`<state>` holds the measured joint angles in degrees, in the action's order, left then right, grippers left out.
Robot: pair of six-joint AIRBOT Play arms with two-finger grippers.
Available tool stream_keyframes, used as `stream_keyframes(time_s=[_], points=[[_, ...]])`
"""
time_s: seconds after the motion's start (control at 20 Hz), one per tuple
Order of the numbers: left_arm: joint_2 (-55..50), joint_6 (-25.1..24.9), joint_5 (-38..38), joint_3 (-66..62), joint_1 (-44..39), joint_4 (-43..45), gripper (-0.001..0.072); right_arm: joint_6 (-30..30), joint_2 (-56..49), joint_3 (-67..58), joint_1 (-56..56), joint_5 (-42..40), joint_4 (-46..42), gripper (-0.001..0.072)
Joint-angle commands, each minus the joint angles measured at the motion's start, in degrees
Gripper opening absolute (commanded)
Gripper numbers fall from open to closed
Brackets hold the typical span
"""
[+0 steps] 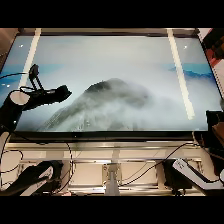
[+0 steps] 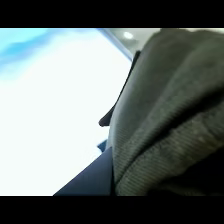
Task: Fold the clothes and pants, and hang the long-sleeved shirts on hangers.
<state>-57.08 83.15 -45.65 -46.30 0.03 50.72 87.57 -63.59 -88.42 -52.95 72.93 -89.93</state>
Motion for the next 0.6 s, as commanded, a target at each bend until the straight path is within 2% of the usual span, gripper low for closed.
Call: stream_keyframes(time_s=[0.0, 0.2, 0.55], points=[[0.0, 0.0, 0.0, 0.0, 0.1, 0.0, 0.0035, 1.8, -0.1, -1.4, -14.4, 10.2, -5.0, 0.0018], [0.0, 0.0, 0.0, 0.0, 0.1, 0.0, 0.0035, 1.6, -0.3, 1.4, -23.5, 15.7, -5.2, 0.0017], [0.0, 0.0, 0.0, 0.0, 0.1, 0.0, 0.0035, 1.3, -0.3, 1.9, -31.7, 14.9, -10.7, 0.0018]])
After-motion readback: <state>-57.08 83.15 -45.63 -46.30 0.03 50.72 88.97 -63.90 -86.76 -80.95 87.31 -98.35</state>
